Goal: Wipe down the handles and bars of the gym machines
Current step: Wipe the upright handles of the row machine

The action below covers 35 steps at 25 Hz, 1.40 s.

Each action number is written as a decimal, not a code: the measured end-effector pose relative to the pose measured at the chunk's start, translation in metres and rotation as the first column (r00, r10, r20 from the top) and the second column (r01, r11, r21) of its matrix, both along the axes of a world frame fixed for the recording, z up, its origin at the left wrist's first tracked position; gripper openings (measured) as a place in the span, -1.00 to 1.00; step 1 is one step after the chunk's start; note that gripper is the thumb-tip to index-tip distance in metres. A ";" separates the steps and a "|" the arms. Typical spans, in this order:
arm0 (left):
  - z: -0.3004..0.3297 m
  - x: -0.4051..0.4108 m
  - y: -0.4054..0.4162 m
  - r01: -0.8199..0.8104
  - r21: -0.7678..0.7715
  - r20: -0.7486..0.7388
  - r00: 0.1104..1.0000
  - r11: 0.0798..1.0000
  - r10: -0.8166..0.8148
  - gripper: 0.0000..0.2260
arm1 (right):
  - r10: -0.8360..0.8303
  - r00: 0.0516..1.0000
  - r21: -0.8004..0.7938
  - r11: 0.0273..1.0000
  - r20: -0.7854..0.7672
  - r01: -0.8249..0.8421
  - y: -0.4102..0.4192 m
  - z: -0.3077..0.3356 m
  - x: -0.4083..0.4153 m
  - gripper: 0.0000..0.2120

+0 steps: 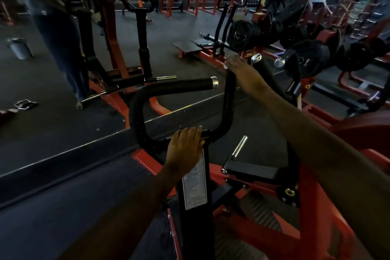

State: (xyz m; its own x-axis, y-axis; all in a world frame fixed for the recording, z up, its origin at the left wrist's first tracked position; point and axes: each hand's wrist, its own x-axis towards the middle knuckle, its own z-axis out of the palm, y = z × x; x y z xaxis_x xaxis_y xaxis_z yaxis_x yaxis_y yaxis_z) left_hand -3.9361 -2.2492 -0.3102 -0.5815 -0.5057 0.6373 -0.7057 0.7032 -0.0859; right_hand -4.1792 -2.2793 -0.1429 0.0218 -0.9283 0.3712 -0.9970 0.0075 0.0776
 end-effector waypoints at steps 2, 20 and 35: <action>-0.002 0.001 0.000 0.005 -0.029 0.001 1.000 1.000 -0.005 -0.57 | 0.043 0.986 0.081 0.995 0.162 -0.056 0.021 -0.030 0.010 -0.59; -0.007 0.002 -0.001 -0.001 -0.036 0.018 1.000 0.999 0.001 -0.58 | 0.071 0.711 -0.345 0.905 0.700 0.249 0.080 -0.118 0.058 -0.61; -0.010 -0.002 0.005 -0.083 0.060 0.076 0.994 0.995 0.078 -0.54 | -0.060 -0.276 0.069 0.997 0.959 0.024 0.019 -0.082 0.001 -0.73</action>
